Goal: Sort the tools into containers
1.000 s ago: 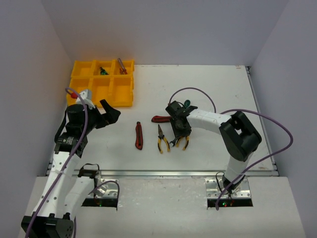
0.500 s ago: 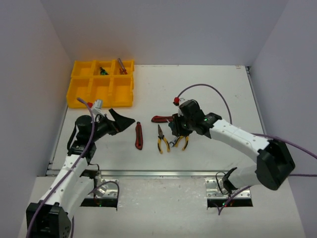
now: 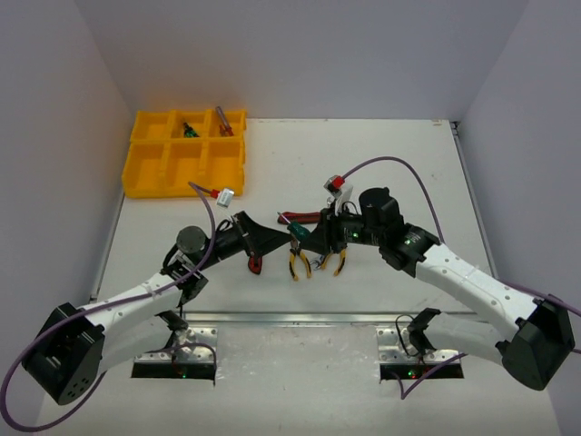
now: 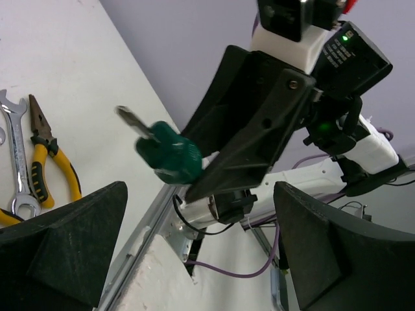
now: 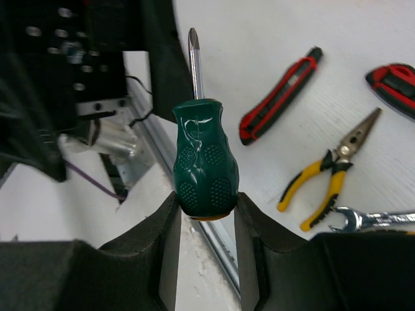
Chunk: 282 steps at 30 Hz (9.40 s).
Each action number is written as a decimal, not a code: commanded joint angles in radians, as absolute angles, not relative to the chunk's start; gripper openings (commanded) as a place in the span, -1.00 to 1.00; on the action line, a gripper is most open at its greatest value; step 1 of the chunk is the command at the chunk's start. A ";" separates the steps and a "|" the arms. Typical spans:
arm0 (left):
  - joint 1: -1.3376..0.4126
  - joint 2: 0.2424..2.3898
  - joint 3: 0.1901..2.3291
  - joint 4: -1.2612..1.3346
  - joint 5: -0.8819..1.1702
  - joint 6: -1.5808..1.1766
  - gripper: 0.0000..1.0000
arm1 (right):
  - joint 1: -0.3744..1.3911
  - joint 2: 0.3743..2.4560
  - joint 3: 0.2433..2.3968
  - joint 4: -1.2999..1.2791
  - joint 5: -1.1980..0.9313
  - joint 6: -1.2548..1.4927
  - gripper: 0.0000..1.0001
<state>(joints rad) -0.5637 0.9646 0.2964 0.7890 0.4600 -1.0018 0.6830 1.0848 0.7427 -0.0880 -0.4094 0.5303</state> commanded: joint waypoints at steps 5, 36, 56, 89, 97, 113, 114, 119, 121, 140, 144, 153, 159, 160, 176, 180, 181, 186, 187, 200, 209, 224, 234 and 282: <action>-0.625 1.068 0.358 0.995 0.366 -1.027 0.44 | 0.686 1.050 0.731 0.150 -0.620 0.602 -1.00; 0.016 1.600 1.459 -0.318 -0.277 -0.681 -1.00 | 0.678 0.851 0.812 -0.469 0.178 0.554 0.98; 0.285 2.409 2.193 -0.021 -0.091 -0.338 -0.85 | 0.678 0.935 0.707 -0.378 -0.052 0.499 0.98; 0.045 0.685 0.792 -0.230 0.122 -0.670 1.00 | 0.417 1.904 1.468 -0.546 0.382 0.727 0.46; 0.046 0.612 0.689 -0.334 0.177 -0.526 1.00 | 0.370 2.093 1.564 -0.527 0.367 0.758 0.28; 0.045 0.670 0.619 -0.243 0.335 -0.537 1.00 | 0.367 1.823 1.263 -0.232 0.306 0.684 -1.00; 0.044 0.682 0.603 -0.179 0.384 -0.560 1.00 | 0.370 1.769 1.223 -0.162 0.242 0.644 -1.00; 0.012 0.782 0.512 0.301 0.756 -0.795 1.00 | 0.395 1.496 0.943 0.205 -0.475 0.458 -1.00; -0.056 0.823 0.507 0.450 0.790 -0.885 1.00 | 0.439 1.380 0.807 0.342 -0.698 0.463 -1.00; -0.504 1.046 0.635 0.568 0.596 -0.763 0.22 | 0.695 1.148 0.764 0.417 -0.650 0.540 -1.00; -0.529 1.054 0.635 0.572 0.600 -0.762 -0.13 | 0.693 1.138 0.775 0.384 -0.607 0.517 -1.00; -0.568 1.072 0.646 0.572 0.618 -0.766 -1.00 | 0.695 1.145 0.800 0.321 -0.486 0.505 -1.00; -0.568 1.091 0.762 0.251 0.275 -0.673 -1.00 | 0.695 1.129 0.795 0.205 -0.238 0.502 0.90; -0.563 1.107 0.807 0.174 0.181 -0.655 -1.00 | 0.695 1.119 0.794 0.156 -0.115 0.513 0.98; 0.172 1.810 1.606 -0.191 -0.382 -0.619 -1.00 | 0.658 0.946 0.719 -0.249 0.332 0.621 0.98; 0.216 2.151 2.145 -0.300 -0.449 -0.397 -1.00 | 0.658 0.975 0.716 -0.227 0.248 0.620 0.98; 0.220 2.215 2.214 -0.302 -0.478 -0.341 -1.00 | 0.657 0.987 0.718 -0.224 0.235 0.618 0.98; 0.270 2.303 2.159 -0.130 -0.399 -0.305 -1.00 | 0.658 1.027 0.706 -0.188 0.175 0.615 0.98; 0.274 2.310 2.139 -0.088 -0.365 -0.305 -1.00 | 0.658 1.035 0.708 -0.186 0.164 0.612 0.98; 0.299 2.466 2.233 -0.042 -0.237 -0.373 0.45 | 0.658 1.088 0.725 -0.179 0.189 0.596 0.98; 0.301 2.028 2.199 -0.332 -0.159 -0.608 1.00 | 0.657 1.309 0.926 -0.379 0.208 0.590 0.98; 0.114 0.790 0.953 -0.266 0.226 -0.603 1.00 | 0.655 1.518 1.021 -0.587 0.385 0.934 0.55; 0.074 0.569 0.754 -0.455 0.130 -0.391 1.00 | 0.655 1.501 0.936 -0.524 0.380 0.953 0.36; 0.046 0.514 0.707 -0.405 0.181 -0.399 1.00 | 0.988 2.305 1.824 -0.701 0.256 0.831 0.40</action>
